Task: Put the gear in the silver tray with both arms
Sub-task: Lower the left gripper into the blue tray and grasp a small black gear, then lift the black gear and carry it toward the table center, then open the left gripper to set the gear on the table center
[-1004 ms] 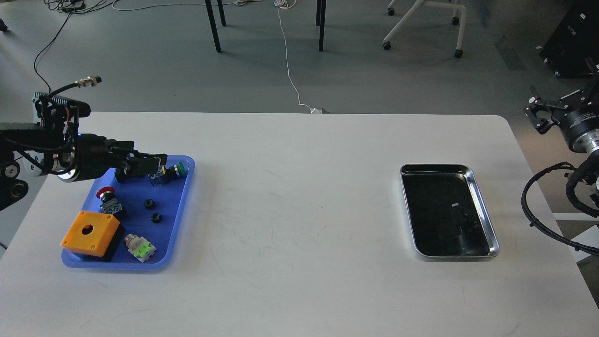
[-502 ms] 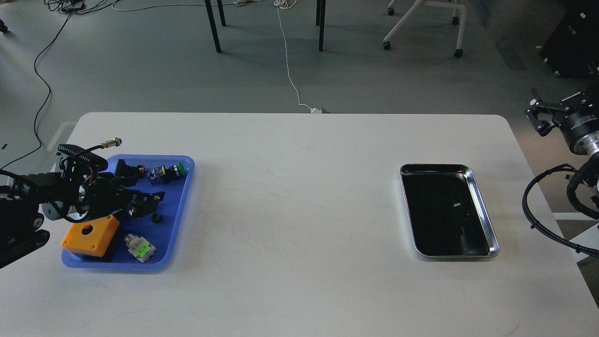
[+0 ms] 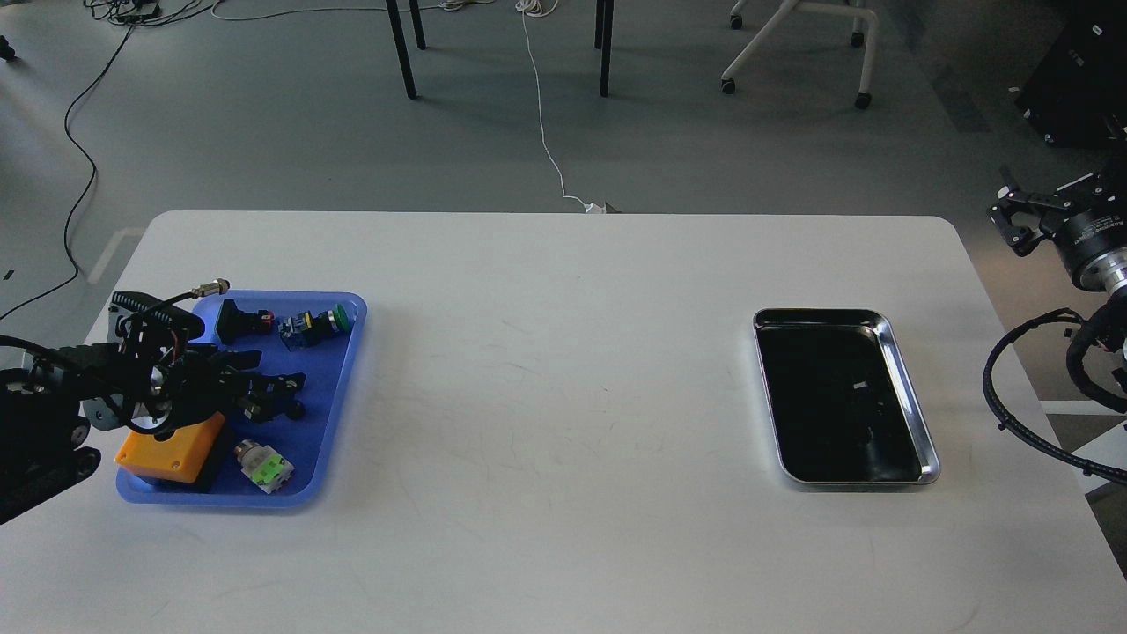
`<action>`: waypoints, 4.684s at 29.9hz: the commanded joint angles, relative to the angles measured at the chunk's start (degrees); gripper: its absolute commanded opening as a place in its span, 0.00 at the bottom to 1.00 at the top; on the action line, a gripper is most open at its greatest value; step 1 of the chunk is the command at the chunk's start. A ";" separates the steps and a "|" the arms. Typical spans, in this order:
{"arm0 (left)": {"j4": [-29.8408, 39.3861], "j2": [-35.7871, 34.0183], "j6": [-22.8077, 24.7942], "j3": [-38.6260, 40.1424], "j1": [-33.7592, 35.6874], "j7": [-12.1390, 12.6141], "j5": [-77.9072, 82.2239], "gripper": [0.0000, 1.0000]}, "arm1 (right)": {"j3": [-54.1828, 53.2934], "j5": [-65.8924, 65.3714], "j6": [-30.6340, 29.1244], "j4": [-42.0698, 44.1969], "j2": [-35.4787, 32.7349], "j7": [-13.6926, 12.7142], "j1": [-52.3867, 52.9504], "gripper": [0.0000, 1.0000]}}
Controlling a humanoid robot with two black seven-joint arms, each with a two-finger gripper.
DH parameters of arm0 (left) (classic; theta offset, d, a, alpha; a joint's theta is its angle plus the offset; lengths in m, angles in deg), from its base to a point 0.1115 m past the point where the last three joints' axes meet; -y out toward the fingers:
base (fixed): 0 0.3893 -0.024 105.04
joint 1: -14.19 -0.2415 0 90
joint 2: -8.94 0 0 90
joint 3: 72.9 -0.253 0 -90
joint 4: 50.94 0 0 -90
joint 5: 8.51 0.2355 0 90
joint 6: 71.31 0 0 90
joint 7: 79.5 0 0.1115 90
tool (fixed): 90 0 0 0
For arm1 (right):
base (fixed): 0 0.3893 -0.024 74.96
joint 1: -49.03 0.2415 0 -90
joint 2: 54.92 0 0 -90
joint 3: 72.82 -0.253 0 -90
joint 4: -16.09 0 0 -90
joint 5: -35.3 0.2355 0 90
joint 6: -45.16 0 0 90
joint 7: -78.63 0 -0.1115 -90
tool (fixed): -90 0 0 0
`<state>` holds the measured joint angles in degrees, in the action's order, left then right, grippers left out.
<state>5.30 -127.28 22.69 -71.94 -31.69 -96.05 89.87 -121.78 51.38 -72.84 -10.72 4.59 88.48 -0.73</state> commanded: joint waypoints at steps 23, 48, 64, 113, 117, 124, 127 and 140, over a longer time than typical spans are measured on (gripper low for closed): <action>-5.17 1.93 0.13 -0.69 -0.27 -3.32 0.23 0.44 | 0.45 -0.08 0.00 0.10 -0.02 0.00 -0.07 1.00; -5.17 1.93 0.39 -2.01 0.08 -3.23 -0.47 0.15 | 0.28 -0.08 0.00 0.10 -0.37 0.00 -0.07 1.00; 16.78 -15.29 1.88 -0.78 10.53 -5.08 -0.56 0.15 | 0.28 -0.08 0.00 0.10 -2.65 0.00 -0.86 1.00; -15.02 46.22 0.57 -13.79 15.91 2.39 2.78 0.20 | 0.63 -0.17 0.00 -0.70 -9.42 -0.09 -9.39 1.00; -14.75 46.22 0.57 -13.35 16.08 2.31 2.60 0.23 | 0.63 -0.26 0.00 -0.52 -9.68 -0.09 -9.03 1.00; -12.31 46.22 0.48 -12.65 16.43 2.04 0.41 0.55 | 0.63 -0.52 0.00 -0.61 -9.77 -0.09 -8.60 1.00; -10.36 46.22 0.57 -12.56 16.61 2.13 -1.09 0.56 | 0.63 -0.52 0.00 -0.61 -9.77 -0.18 -8.51 1.00; -4.39 44.21 1.18 9.39 16.87 0.90 -16.96 0.83 | 14.76 -4.38 0.00 -0.69 -11.79 -0.79 11.42 1.00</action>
<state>-0.81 -81.17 22.72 -70.04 -14.80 -94.99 80.74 -112.46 49.55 -72.84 -11.37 -7.07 87.73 4.21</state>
